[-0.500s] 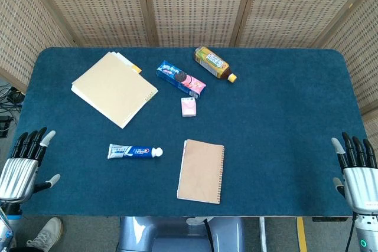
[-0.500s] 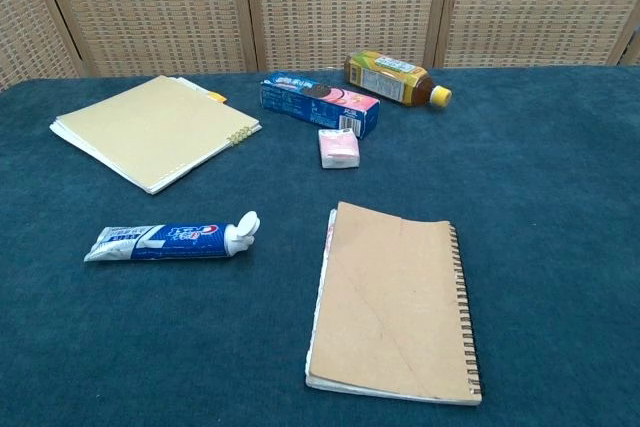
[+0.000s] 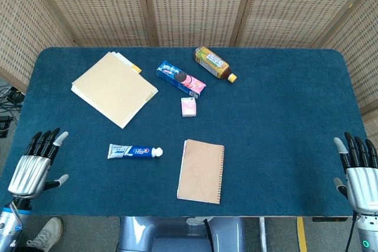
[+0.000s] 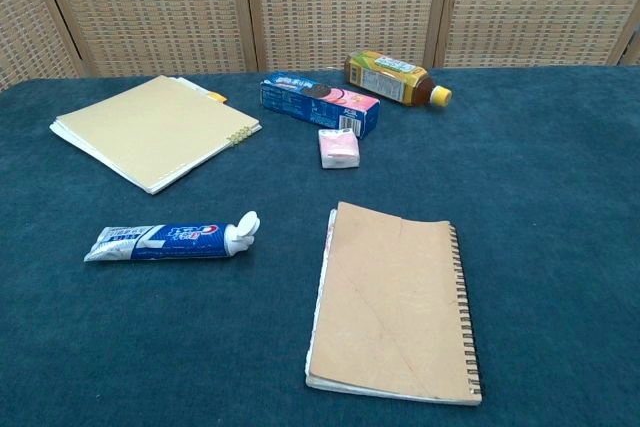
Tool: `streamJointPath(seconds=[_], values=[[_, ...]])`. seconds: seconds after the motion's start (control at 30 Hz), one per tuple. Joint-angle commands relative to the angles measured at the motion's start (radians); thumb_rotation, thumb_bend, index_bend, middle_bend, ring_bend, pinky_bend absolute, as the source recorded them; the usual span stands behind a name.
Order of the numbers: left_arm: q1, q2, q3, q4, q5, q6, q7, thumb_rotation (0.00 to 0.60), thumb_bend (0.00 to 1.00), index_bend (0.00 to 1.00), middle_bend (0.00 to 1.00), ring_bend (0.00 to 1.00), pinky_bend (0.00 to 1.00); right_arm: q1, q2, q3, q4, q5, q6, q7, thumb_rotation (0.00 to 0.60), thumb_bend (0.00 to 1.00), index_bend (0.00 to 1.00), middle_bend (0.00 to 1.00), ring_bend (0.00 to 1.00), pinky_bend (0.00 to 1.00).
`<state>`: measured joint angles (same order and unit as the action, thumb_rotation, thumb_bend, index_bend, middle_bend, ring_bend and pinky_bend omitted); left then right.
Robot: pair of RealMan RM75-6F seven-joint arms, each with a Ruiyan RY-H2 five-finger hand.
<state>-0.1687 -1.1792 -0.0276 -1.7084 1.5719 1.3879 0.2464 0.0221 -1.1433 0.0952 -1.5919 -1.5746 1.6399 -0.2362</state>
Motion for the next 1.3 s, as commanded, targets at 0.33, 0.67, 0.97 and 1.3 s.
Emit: streamJointPath(seconds=[0.33, 0.67, 0.97, 1.3], values=[[-0.307, -0.254, -0.055, 0.341, 0.008, -0.368, -0.16, 0.6, 0.05, 0.11, 0.15, 0.24, 0.3, 0.002, 0.009, 0.02, 0.007, 0.05, -0.017, 0.009, 0.6, 0.0, 0.0, 0.0, 0.0, 0.0], [-0.386, -0.311, -0.06, 0.415, -0.001, -0.433, -0.142, 0.6, 0.19, 0.29, 0.31, 0.35, 0.38, 0.006, 0.005, 0.028, 0.014, 0.077, -0.032, 0.009, 0.6, 0.0, 0.0, 0.0, 0.0, 0.0], [-0.42, -0.335, -0.052, 0.439, -0.046, -0.481, -0.085, 0.6, 0.26, 0.3, 0.31, 0.36, 0.38, 0.007, 0.004, 0.026, 0.016, 0.081, -0.037, 0.007, 0.6, 0.0, 0.0, 0.0, 0.0, 0.0], [-0.449, -0.34, -0.037, 0.43, -0.073, -0.515, -0.085, 0.6, 0.26, 0.3, 0.31, 0.36, 0.38, 0.007, 0.006, 0.028, 0.016, 0.089, -0.04, 0.01, 0.6, 0.0, 0.0, 0.0, 0.0, 0.0]])
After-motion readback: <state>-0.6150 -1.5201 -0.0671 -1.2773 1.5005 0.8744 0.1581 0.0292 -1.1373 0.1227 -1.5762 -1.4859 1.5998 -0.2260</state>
